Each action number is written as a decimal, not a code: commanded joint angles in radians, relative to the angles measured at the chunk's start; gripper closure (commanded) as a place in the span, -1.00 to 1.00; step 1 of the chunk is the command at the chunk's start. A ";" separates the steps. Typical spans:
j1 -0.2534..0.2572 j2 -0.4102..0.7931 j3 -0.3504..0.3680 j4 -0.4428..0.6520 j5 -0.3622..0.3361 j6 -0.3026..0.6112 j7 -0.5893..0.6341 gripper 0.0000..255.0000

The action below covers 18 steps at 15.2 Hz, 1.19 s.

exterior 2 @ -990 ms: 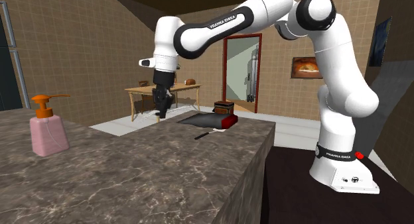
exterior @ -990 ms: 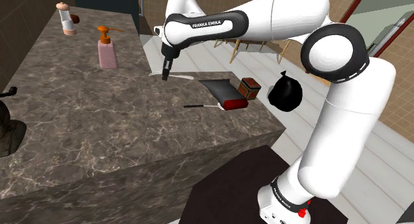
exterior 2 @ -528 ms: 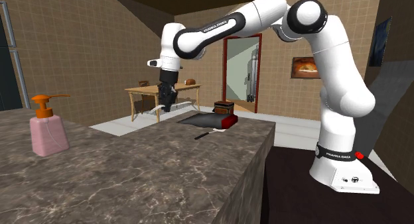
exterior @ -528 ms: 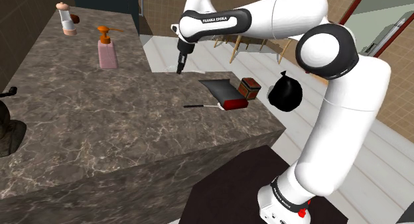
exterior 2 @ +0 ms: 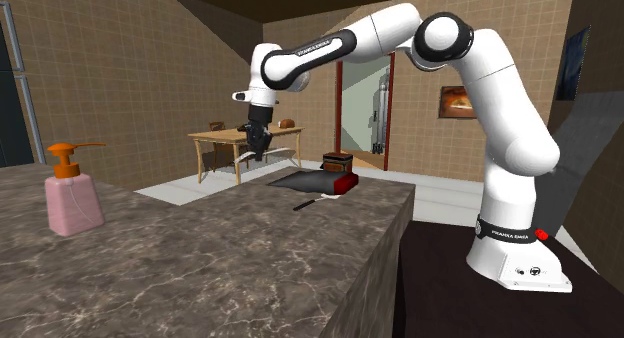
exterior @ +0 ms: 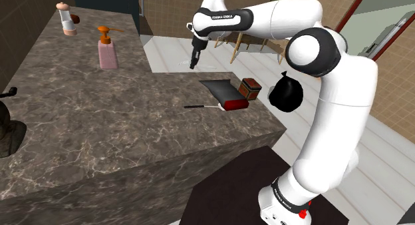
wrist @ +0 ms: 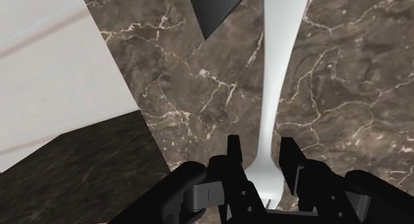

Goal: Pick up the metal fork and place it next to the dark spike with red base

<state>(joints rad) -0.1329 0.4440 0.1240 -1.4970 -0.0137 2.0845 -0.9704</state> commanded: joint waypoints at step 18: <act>-0.008 0.098 -0.009 -0.093 -0.006 0.191 -0.017 1.00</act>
<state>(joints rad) -0.1404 0.5390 0.1157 -1.5800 -0.0193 2.2611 -0.9865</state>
